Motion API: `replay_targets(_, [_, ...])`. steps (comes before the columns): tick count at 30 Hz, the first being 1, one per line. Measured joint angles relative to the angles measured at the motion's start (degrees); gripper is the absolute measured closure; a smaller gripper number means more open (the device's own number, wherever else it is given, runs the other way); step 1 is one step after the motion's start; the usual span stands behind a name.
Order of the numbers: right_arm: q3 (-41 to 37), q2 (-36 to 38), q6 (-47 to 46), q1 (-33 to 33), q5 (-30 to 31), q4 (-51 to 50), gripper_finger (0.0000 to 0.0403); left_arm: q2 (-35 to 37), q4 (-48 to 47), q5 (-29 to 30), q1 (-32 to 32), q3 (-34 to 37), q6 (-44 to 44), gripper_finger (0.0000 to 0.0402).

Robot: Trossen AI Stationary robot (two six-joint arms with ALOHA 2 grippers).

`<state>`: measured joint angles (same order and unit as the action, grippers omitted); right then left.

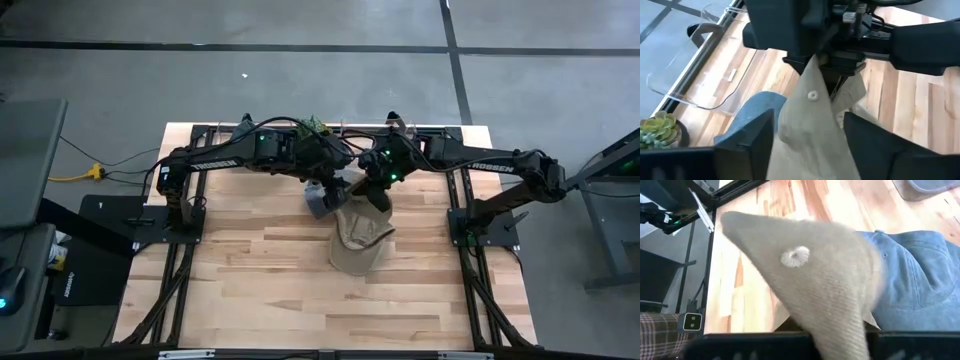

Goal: Pick & Place hat
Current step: Put the left brown cap into the right transparent bin

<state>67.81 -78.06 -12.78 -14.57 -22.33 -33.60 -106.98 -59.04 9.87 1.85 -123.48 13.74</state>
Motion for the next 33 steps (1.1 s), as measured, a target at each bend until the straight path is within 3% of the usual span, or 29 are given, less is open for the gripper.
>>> replay_targets(7, [0.0,0.0,0.0,0.0,1.0,-1.5,0.0403,0.0,-2.0,4.1,0.0,0.0,2.1,0.0137])
replay_targets(12, [0.0,0.0,0.0,0.0,1.5,-2.0,0.0403,0.0,-5.5,8.1,0.0,0.0,5.5,0.0141])
replay_targets(19, [0.0,0.5,-0.1,0.0,2.6,-3.1,0.0403,2.4,-10.2,8.6,0.3,0.1,10.5,0.0164])
replay_targets(27, [0.0,6.7,-0.7,-2.1,5.5,-5.6,0.0402,6.0,-10.4,-0.5,5.1,0.6,14.4,0.0197])
replay_targets(33, [0.0,13.7,-1.7,-5.4,7.2,-9.5,0.0402,7.1,-5.9,-7.2,8.1,6.6,16.5,0.0218])
